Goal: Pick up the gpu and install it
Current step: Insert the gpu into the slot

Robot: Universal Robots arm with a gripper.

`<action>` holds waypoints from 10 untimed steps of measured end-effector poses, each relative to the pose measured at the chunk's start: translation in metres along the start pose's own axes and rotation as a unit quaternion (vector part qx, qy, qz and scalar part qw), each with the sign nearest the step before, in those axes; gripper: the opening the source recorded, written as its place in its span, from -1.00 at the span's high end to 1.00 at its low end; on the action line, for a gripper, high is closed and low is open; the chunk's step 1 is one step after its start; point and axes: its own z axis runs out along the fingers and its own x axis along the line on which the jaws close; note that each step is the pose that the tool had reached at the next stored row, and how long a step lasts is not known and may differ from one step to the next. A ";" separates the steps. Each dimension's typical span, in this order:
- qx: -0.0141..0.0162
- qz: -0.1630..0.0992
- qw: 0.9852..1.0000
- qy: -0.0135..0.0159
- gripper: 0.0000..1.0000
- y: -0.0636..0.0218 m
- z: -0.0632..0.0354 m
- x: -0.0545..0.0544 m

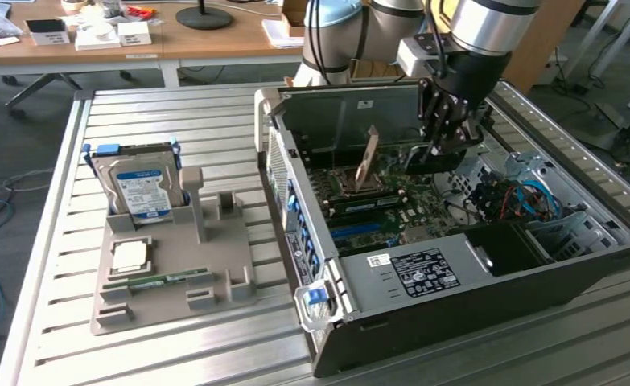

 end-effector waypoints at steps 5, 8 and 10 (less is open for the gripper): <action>0.000 0.000 1.000 0.000 0.47 0.0000 0.0016 0.000; 0.000 0.000 1.000 0.000 0.47 0.0000 0.0016 0.000; 0.000 0.000 1.000 0.000 0.47 0.0000 0.0016 0.000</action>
